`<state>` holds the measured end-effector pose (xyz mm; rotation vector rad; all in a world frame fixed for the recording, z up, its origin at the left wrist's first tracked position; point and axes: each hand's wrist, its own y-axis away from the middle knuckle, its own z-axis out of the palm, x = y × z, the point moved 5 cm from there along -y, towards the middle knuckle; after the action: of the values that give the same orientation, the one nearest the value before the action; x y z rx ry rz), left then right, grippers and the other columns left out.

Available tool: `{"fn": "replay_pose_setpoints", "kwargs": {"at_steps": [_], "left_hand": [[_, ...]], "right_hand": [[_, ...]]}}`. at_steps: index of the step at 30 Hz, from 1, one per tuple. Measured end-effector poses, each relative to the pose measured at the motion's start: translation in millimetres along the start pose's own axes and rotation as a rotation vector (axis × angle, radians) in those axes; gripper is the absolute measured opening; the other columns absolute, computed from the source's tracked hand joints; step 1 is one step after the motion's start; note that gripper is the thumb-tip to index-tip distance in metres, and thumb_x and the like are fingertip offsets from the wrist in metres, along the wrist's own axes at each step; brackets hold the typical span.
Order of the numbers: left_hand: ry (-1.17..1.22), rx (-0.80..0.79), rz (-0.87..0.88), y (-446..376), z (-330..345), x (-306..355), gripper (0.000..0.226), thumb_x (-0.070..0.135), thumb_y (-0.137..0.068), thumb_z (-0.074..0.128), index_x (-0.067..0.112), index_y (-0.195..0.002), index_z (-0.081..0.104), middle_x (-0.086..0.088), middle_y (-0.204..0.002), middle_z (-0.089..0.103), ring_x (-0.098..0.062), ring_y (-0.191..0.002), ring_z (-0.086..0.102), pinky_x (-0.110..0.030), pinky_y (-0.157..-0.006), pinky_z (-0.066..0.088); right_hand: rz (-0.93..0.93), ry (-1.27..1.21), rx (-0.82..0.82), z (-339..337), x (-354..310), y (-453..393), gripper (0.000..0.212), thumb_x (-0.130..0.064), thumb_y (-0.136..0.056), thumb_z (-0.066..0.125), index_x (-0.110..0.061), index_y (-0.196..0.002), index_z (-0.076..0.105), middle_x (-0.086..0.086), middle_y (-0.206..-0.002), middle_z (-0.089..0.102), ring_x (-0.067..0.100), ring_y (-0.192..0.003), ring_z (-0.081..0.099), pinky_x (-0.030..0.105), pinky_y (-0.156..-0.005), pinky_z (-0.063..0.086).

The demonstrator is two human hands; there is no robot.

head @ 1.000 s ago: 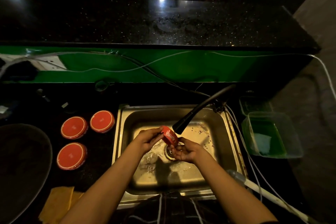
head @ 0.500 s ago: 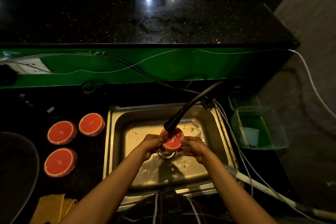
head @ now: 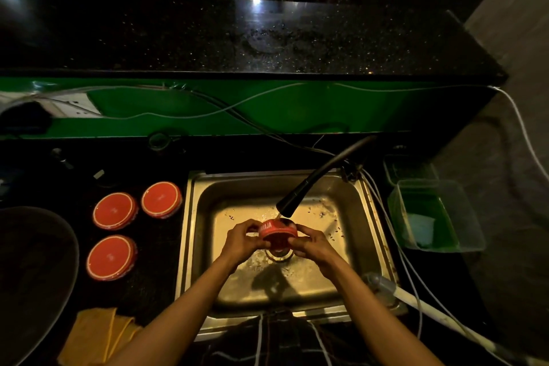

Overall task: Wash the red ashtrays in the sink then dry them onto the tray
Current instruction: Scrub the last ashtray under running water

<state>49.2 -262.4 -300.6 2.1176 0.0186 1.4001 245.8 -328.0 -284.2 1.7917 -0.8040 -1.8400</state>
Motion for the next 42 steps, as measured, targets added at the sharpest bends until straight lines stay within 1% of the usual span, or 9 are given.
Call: {"fn": "replay_pose_setpoints", "kwargs": {"at_steps": [4, 10, 14, 18, 23, 26, 30, 34, 42], "left_hand": [[0.038, -0.001, 0.083, 3.6, 4.0, 20.6, 0.045, 0.024, -0.078, 0.084, 0.023, -0.119, 0.066, 0.01, -0.112, 0.066, -0.007, -0.095, 0.066, -0.014, -0.073, 0.052], [-0.002, -0.043, -0.033, 1.0, 9.7, 18.7, 0.047, 0.049, -0.088, 0.069, 0.025, -0.128, 0.064, 0.002, -0.117, 0.067, -0.018, -0.107, 0.063, -0.034, -0.092, 0.053], [-0.023, -0.099, -0.112, 9.1, 14.7, 7.4, 0.058, 0.049, -0.087, 0.071, 0.028, -0.138, 0.053, -0.005, -0.118, 0.069, -0.017, -0.105, 0.066, -0.036, -0.091, 0.056], [-0.117, -0.171, -0.092, 26.5, 21.2, -2.8, 0.084, 0.044, -0.071, 0.086, 0.024, -0.141, 0.045, 0.003, -0.133, 0.058, -0.011, -0.112, 0.059, -0.017, -0.083, 0.051], [-0.355, -0.176, -0.015, 48.2, 19.0, -10.1, 0.124, 0.055, -0.05, 0.093, 0.024, -0.149, 0.025, 0.006, -0.144, 0.037, -0.016, -0.132, 0.042, -0.032, -0.109, 0.041], [-0.435, -0.126, 0.005, 62.5, 15.5, -13.1, 0.127, 0.056, -0.052, 0.091, 0.025, -0.151, 0.019, 0.001, -0.15, 0.03, -0.02, -0.135, 0.036, -0.037, -0.112, 0.038], [-0.503, -0.044, 0.019, 80.4, 8.6, -11.7, 0.125, 0.052, -0.057, 0.09, 0.024, -0.153, 0.015, -0.001, -0.152, 0.025, -0.022, -0.138, 0.031, -0.037, -0.111, 0.035], [-0.573, 0.06, -0.009, 93.1, 1.7, -19.1, 0.123, 0.058, -0.055, 0.088, 0.022, -0.151, 0.02, -0.001, -0.149, 0.03, -0.02, -0.136, 0.031, -0.034, -0.108, 0.035], [-0.444, 0.357, -0.14, 124.6, -1.8, -30.3, 0.116, 0.07, -0.044, 0.083, 0.024, -0.14, 0.036, 0.001, -0.135, 0.045, -0.019, -0.125, 0.042, -0.034, -0.104, 0.041]], "right_hand": [[0.032, -0.065, -0.013, 0.0, 12.4, -2.1, 0.053, -0.026, -0.089, 0.073, -0.017, -0.138, 0.055, 0.007, -0.113, 0.074, 0.018, -0.109, 0.069, 0.034, -0.097, 0.052], [0.099, -0.094, 0.042, -4.5, 14.8, 0.6, 0.041, -0.037, -0.088, 0.072, -0.004, -0.112, 0.07, 0.009, -0.101, 0.077, 0.022, -0.097, 0.073, 0.027, -0.074, 0.057], [0.141, -0.016, 0.068, -6.1, 18.2, 4.2, 0.041, -0.042, -0.088, 0.07, -0.003, -0.101, 0.07, 0.01, -0.094, 0.077, 0.022, -0.089, 0.074, 0.026, -0.067, 0.058], [0.195, 0.055, 0.028, -4.1, 29.0, 4.3, 0.043, -0.042, -0.09, 0.068, -0.001, -0.101, 0.07, 0.014, -0.089, 0.077, 0.022, -0.077, 0.071, 0.028, -0.07, 0.056], [0.256, 0.198, -0.056, 16.7, 35.7, 8.5, 0.043, -0.045, -0.095, 0.062, -0.002, -0.101, 0.069, 0.01, -0.075, 0.074, 0.013, -0.056, 0.064, 0.023, -0.054, 0.048], [0.246, 0.238, -0.104, 31.1, 37.2, 6.2, 0.046, -0.047, -0.093, 0.064, -0.003, -0.104, 0.068, 0.007, -0.073, 0.073, 0.017, -0.063, 0.067, 0.023, -0.053, 0.048], [0.168, 0.319, -0.175, 46.7, 31.9, 5.5, 0.04, -0.045, -0.094, 0.063, -0.006, -0.087, 0.068, 0.002, -0.059, 0.063, 0.014, -0.053, 0.054, 0.024, -0.054, 0.042], [0.093, 0.455, -0.236, 62.3, 23.4, 9.3, 0.043, -0.05, -0.093, 0.061, -0.011, -0.074, 0.065, 0.009, -0.068, 0.066, 0.013, -0.056, 0.056, 0.024, -0.056, 0.043], [0.139, 0.351, -0.278, 67.9, 27.8, 16.8, 0.06, -0.066, -0.09, 0.054, -0.011, -0.103, 0.072, 0.01, -0.089, 0.075, 0.016, -0.074, 0.069, 0.028, -0.066, 0.053]]}}
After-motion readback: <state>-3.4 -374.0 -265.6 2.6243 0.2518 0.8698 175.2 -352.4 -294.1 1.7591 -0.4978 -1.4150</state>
